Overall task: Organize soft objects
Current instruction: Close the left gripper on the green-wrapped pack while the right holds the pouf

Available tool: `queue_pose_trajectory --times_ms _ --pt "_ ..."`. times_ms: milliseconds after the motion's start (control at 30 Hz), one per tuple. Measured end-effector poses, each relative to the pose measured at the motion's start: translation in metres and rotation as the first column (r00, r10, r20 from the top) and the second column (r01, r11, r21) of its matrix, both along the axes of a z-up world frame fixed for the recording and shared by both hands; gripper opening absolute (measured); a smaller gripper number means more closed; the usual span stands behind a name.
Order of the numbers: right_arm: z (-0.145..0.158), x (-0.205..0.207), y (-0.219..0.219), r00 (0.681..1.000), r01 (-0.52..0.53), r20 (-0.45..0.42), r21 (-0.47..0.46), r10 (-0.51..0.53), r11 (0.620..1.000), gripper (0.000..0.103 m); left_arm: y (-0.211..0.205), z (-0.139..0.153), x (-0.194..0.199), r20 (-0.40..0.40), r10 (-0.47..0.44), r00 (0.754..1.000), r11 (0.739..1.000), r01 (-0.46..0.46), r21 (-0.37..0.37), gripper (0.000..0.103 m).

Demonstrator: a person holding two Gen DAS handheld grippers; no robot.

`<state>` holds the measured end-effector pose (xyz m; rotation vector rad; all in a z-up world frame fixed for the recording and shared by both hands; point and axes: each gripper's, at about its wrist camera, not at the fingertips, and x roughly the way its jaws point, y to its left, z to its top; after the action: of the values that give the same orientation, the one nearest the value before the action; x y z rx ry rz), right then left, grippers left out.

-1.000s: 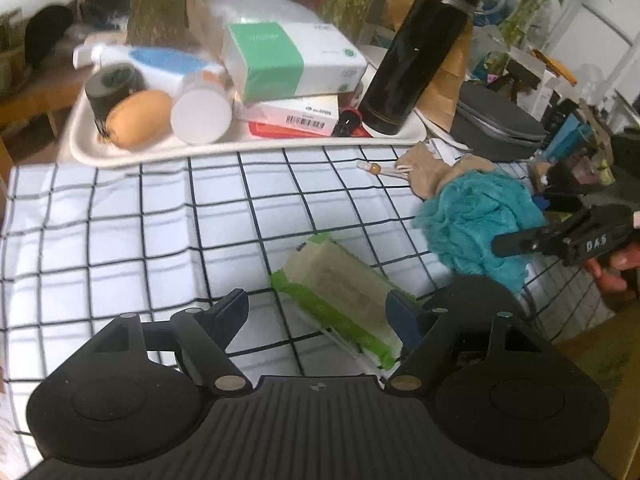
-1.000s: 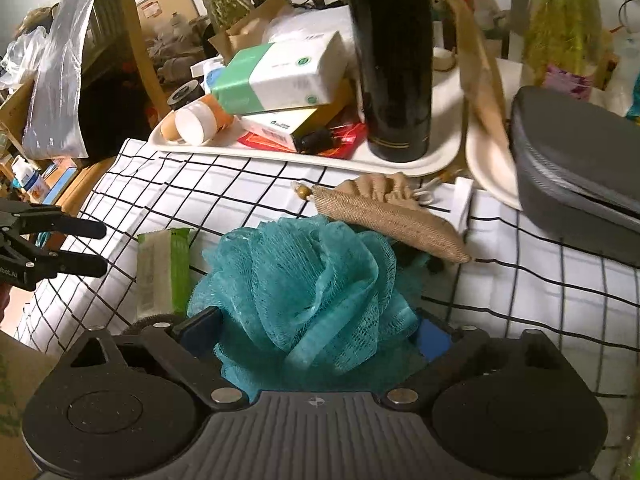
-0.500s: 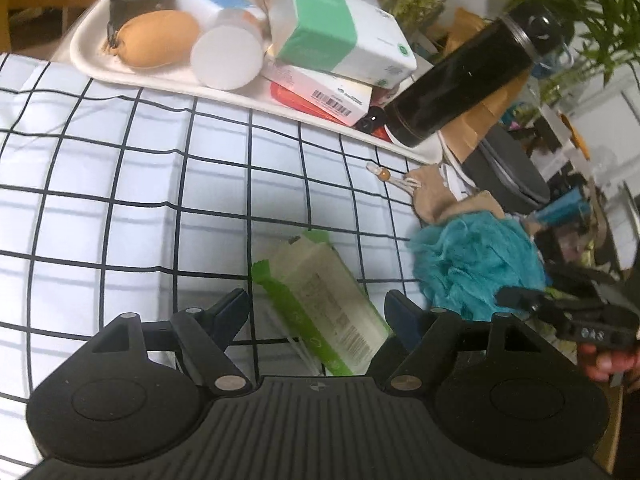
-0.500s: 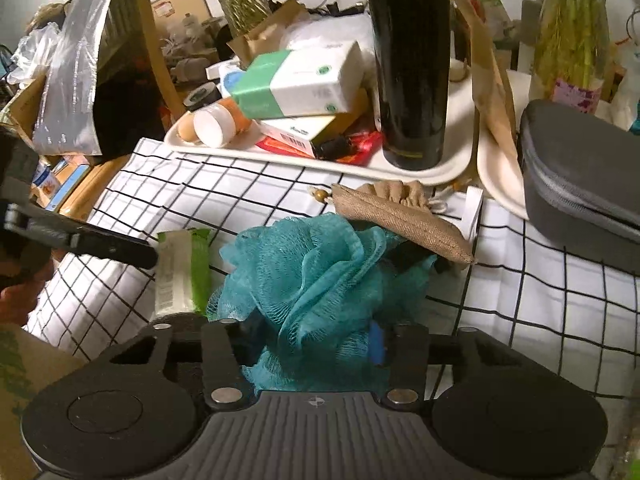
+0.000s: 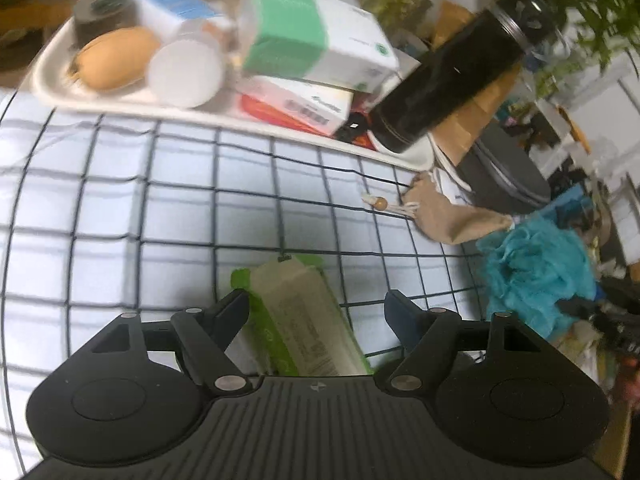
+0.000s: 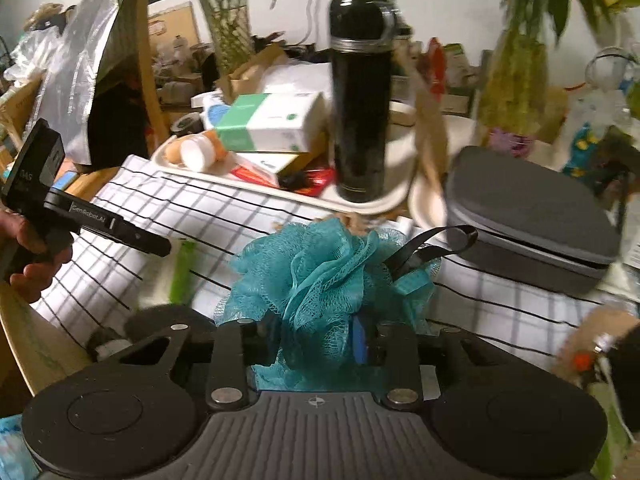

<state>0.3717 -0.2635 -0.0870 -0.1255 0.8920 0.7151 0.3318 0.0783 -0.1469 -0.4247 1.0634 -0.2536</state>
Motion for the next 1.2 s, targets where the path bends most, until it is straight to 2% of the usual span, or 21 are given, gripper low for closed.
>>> queue_pose_trajectory --times_ms 100,200,567,600,633,667,733,800,867,900,967,1000,1100,1200 --pt "0.000 0.000 -0.009 1.000 0.030 0.007 -0.003 -0.030 1.000 0.037 -0.018 0.000 0.007 0.031 -0.078 0.996 0.992 0.075 0.100 0.074" --pt "-0.003 0.001 -0.014 0.999 0.050 0.008 -0.020 -0.049 0.999 0.037 -0.033 -0.002 0.009 0.006 -0.146 0.989 0.968 0.141 0.205 0.074" --pt "-0.019 0.002 -0.008 0.998 0.069 0.016 -0.120 -0.067 0.990 0.038 -0.066 -0.013 0.004 0.012 -0.286 0.958 0.870 0.255 0.421 0.074" --pt "-0.020 0.003 -0.006 0.998 0.068 0.019 -0.134 -0.066 0.989 0.038 -0.068 -0.013 0.003 0.021 -0.298 0.954 0.863 0.260 0.433 0.071" --pt "-0.022 0.003 -0.005 0.998 0.066 0.019 -0.143 -0.064 0.987 0.038 -0.069 -0.013 0.002 0.028 -0.314 0.949 0.853 0.269 0.448 0.064" --pt "-0.023 0.003 -0.005 0.998 0.065 0.013 -0.146 -0.064 0.987 0.038 -0.069 -0.012 0.002 0.029 -0.330 0.944 0.845 0.281 0.455 0.062" --pt "-0.023 0.003 -0.005 0.998 0.058 0.008 -0.156 -0.057 0.986 0.038 -0.067 -0.010 0.003 0.018 -0.331 0.943 0.847 0.289 0.447 0.060" --pt "-0.022 0.003 -0.006 0.999 0.038 -0.004 -0.166 -0.040 0.985 0.040 -0.065 -0.008 0.003 0.011 -0.334 0.943 0.832 0.289 0.473 0.060" --pt "-0.024 0.004 -0.008 0.998 0.009 -0.053 -0.174 -0.019 0.985 0.042 -0.064 -0.008 0.003 0.011 -0.342 0.940 0.822 0.293 0.488 0.060" --pt "-0.026 0.003 -0.010 0.998 -0.001 -0.061 -0.177 -0.010 0.984 0.044 -0.063 -0.008 0.004 0.009 -0.338 0.941 0.826 0.292 0.483 0.061" --pt "-0.030 0.004 -0.012 0.998 0.000 -0.066 -0.182 -0.012 0.983 0.052 -0.063 -0.009 0.006 0.000 -0.314 0.950 0.836 0.276 0.473 0.061" --pt "-0.032 0.004 -0.013 0.997 0.005 -0.072 -0.183 -0.018 0.983 0.059 -0.064 -0.010 0.007 -0.004 -0.303 0.953 0.838 0.268 0.475 0.061" --pt "-0.036 0.005 -0.012 0.997 0.010 -0.077 -0.174 -0.024 0.985 0.073 -0.068 -0.013 0.008 -0.014 -0.285 0.958 0.834 0.255 0.489 0.061" --pt "-0.043 0.008 -0.008 0.996 0.028 -0.075 -0.169 -0.041 0.985 0.078 -0.068 -0.012 0.008 -0.015 -0.262 0.965 0.842 0.236 0.486 0.059"
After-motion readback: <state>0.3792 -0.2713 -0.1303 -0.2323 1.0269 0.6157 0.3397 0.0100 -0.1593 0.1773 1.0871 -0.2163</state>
